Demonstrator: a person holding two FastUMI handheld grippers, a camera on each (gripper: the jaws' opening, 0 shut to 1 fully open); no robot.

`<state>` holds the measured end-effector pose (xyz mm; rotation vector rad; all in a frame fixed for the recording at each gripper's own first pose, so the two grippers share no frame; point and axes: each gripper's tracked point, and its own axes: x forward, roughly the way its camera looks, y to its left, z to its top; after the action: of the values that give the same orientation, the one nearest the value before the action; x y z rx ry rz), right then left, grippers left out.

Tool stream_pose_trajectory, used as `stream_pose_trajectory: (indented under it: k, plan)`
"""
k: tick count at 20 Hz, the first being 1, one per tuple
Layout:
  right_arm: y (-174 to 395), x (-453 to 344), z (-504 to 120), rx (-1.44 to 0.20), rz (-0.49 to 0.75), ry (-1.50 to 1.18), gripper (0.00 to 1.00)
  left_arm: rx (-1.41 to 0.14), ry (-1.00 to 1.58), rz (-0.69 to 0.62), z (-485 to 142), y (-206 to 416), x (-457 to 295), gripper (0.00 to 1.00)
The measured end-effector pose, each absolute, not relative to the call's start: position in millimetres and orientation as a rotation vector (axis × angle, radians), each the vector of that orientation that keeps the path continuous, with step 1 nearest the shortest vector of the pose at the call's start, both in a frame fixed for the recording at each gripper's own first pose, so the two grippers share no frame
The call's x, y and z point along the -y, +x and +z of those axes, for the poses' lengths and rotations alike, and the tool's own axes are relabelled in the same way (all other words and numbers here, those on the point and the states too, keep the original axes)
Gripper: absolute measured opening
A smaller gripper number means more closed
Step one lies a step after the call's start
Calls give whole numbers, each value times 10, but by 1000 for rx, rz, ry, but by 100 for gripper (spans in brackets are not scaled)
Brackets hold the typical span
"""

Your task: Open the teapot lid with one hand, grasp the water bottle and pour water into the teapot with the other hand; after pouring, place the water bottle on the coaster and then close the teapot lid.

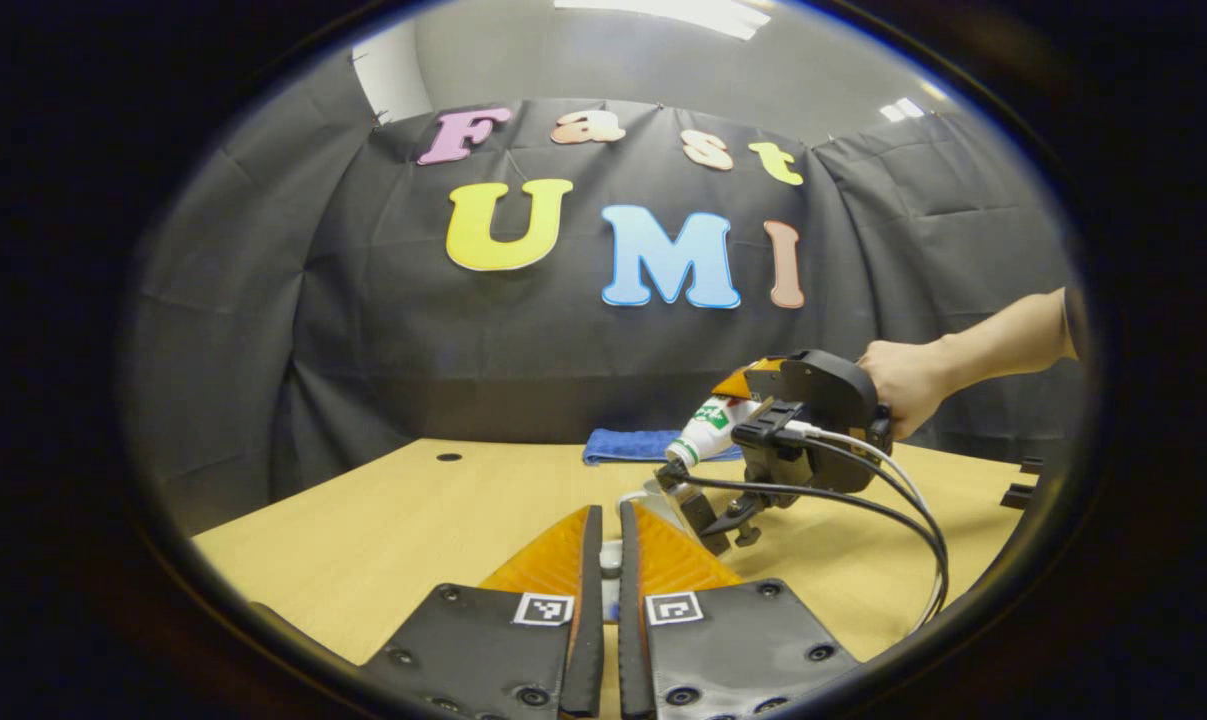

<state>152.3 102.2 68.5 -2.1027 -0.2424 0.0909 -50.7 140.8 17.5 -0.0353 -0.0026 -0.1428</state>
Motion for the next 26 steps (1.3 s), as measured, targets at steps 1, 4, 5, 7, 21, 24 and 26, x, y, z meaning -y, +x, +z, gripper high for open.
stream_pose_trajectory:
  k: [1,4,5,7,21,24,26]
  plan:
    - [1518,-1042,702,259,88,-2124,71,3,-35,-142,178,-506,-1411,12]
    - [1510,-1056,689,266,94,-2154,71,-1,-35,-144,168,-500,-1405,17]
    - [1501,-1069,693,272,93,-2160,71,-1,-35,-143,168,-506,-1419,12]
    - [1505,-1078,708,285,87,-2171,72,1,-35,-143,175,-517,-1421,12]
    - [1485,-1212,900,378,51,-2244,71,-6,-33,-137,157,-505,-1433,12]
    - [1487,-1212,899,382,48,-2240,71,-8,-32,-139,158,-506,-1427,12]
    - [1499,-1203,836,372,60,-2224,71,-7,-31,-137,155,-506,-1430,12]
